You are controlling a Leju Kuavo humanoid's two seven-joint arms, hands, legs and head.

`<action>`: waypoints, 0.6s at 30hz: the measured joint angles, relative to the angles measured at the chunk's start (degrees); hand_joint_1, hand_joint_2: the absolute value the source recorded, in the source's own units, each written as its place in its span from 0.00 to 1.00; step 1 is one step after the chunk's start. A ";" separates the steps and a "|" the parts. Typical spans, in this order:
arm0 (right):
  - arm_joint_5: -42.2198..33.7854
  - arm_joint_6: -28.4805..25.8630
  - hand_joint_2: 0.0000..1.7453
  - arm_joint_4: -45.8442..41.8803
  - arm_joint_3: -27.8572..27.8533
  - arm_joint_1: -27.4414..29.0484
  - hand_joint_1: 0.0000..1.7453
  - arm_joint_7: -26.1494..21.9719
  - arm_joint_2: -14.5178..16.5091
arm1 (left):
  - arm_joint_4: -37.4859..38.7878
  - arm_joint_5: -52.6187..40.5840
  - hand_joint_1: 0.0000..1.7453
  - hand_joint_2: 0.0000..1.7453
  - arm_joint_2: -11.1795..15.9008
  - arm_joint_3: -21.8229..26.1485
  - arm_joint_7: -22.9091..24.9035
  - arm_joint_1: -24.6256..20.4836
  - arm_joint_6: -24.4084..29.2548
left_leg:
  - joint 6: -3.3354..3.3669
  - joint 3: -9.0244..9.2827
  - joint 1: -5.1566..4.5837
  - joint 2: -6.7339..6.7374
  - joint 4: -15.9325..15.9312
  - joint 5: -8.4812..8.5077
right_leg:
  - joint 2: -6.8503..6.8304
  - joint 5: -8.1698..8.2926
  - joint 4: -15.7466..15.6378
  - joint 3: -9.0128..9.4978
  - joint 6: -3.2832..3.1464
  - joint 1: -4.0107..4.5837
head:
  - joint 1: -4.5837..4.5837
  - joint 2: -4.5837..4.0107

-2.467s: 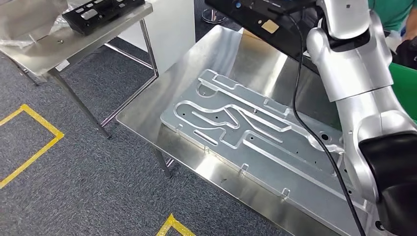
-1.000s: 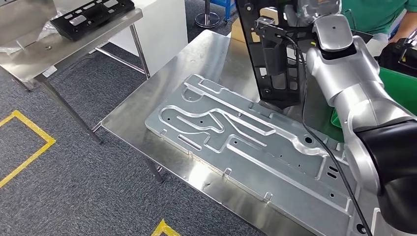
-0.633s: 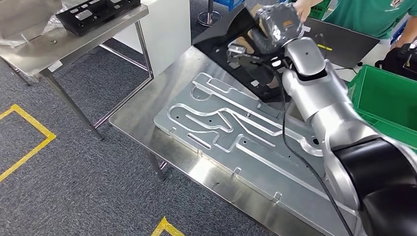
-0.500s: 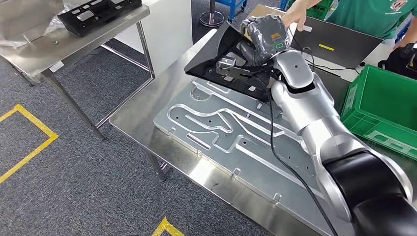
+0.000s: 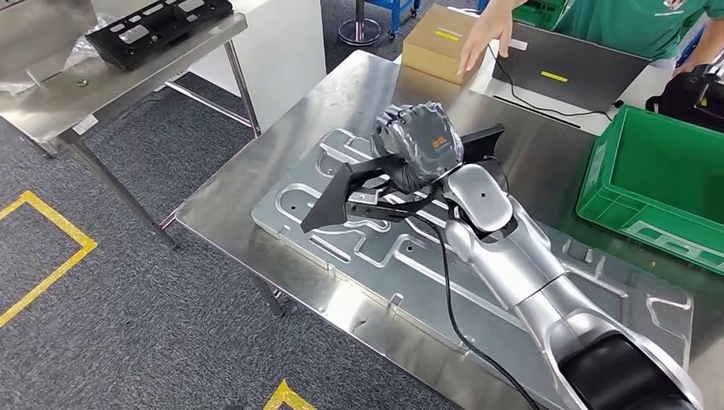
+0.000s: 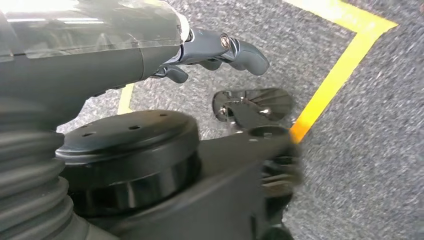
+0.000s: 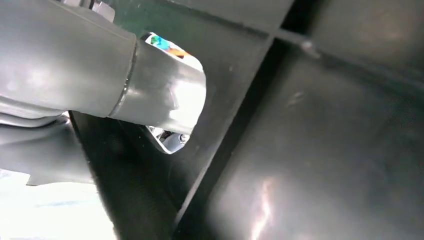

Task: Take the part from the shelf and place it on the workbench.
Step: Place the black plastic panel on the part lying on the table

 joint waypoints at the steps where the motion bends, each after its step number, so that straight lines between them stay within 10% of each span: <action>1: -0.46 0.02 0.00 -0.97 0.79 0.50 1.00 -0.06 -0.50 | 0.00 0.00 0.00 1.00 0.03 0.07 -0.10 -0.02 0.01 | 0.24 0.86 -0.07 -0.03 -1.78 0.35 | 0.05 -0.10 0.19 -0.10 0.26 0.10 | 0.02 0.00; 5: -2.69 -0.03 0.00 -3.93 3.97 2.77 1.00 -0.33 -2.38 | 0.00 0.00 0.00 1.00 0.08 0.47 -0.45 0.01 0.10 | 1.54 1.12 -0.14 -0.08 -2.62 0.57 | -0.06 -0.79 0.93 -0.43 1.44 -0.05 | 0.09 0.00; 9: -4.10 -0.19 0.00 -5.85 6.56 4.91 1.00 -1.03 -3.77 | 0.00 0.00 0.00 1.00 0.09 0.96 -1.03 -0.03 0.15 | 2.31 1.17 -0.04 0.06 -2.92 0.80 | -0.25 -7.06 12.67 -5.81 2.27 -0.33 | 0.20 0.00; 11: -4.40 -0.19 0.00 -6.64 7.74 6.31 1.00 -1.08 -4.25 | -0.01 0.00 0.00 1.00 0.10 1.19 -1.28 0.01 0.16 | 2.32 1.18 -0.06 0.03 -2.83 0.73 | -0.26 -7.36 15.88 -7.41 2.35 -0.35 | 0.20 0.00; 15: -4.77 -0.04 0.00 -8.33 9.55 7.54 1.00 -1.05 -4.84 | -0.01 0.00 0.00 1.00 0.10 1.61 -1.63 -0.02 0.17 | 1.86 1.27 -0.20 -0.06 -2.52 0.35 | -0.25 -1.14 3.39 -1.33 1.53 -0.11 | 0.18 0.00; 18: -5.11 0.05 0.00 -9.13 10.55 8.36 1.00 -1.05 -5.07 | -0.02 -0.01 0.00 1.00 0.09 1.99 -1.95 0.02 0.04 | 1.05 1.34 -0.34 -0.04 -2.58 0.22 | -0.16 -0.67 0.42 0.03 0.88 0.39 | 0.14 0.00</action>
